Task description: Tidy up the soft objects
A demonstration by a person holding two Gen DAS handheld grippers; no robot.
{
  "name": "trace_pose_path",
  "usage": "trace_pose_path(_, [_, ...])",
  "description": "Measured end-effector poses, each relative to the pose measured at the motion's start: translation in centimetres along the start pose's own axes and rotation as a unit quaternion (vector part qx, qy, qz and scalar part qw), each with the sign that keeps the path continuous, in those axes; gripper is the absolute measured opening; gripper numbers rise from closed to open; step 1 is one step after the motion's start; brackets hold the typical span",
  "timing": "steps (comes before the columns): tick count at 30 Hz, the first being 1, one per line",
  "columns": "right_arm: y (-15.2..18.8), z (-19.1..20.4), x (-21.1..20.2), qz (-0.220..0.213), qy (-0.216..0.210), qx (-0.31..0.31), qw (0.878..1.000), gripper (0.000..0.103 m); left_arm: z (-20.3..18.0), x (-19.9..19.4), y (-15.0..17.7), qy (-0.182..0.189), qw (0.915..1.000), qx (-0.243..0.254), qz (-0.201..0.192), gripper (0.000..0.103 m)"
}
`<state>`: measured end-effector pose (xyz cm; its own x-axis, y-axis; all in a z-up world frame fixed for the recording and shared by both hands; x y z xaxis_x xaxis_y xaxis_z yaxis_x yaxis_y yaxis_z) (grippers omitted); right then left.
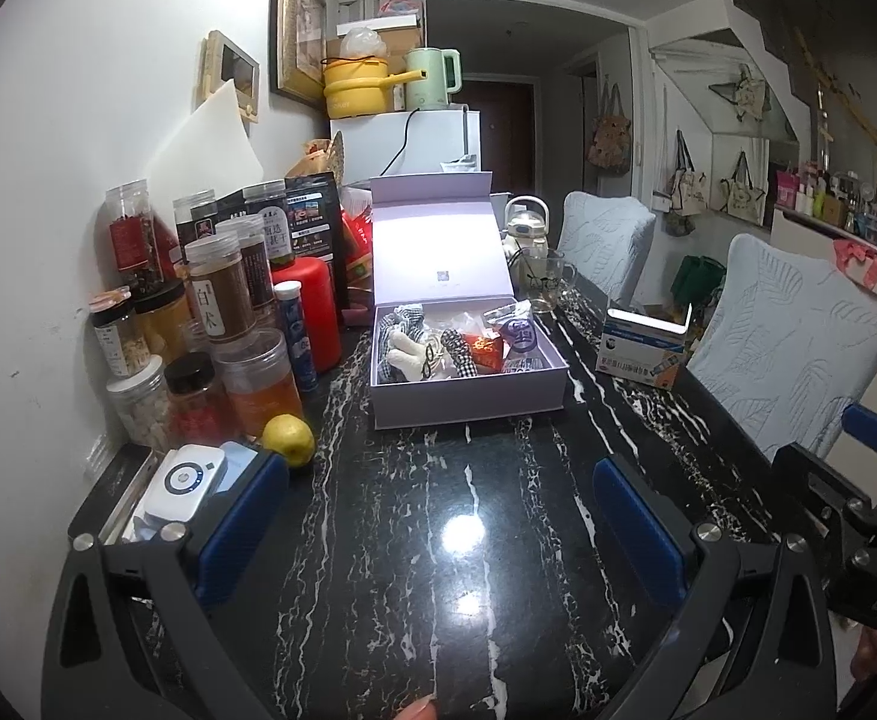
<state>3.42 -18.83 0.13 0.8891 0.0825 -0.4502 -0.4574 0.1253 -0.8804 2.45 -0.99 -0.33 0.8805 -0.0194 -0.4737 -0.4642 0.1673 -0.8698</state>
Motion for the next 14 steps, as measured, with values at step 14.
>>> trace_pose_path(14, [0.36,-0.18,-0.23,0.002,-0.002,0.002,1.000,0.094,-0.25,0.62,0.27,-0.002,1.0000,0.002,0.006,0.103])
Point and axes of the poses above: each gripper's, at about its wrist camera, not at the fingertips, and x roughly the way its jaws point, z to its left, y to its underside, the point moved 6 cm from there along x, roughly the way its jaws point, and after that the axes turned 7 degrees about x, right-handed, at the moved point
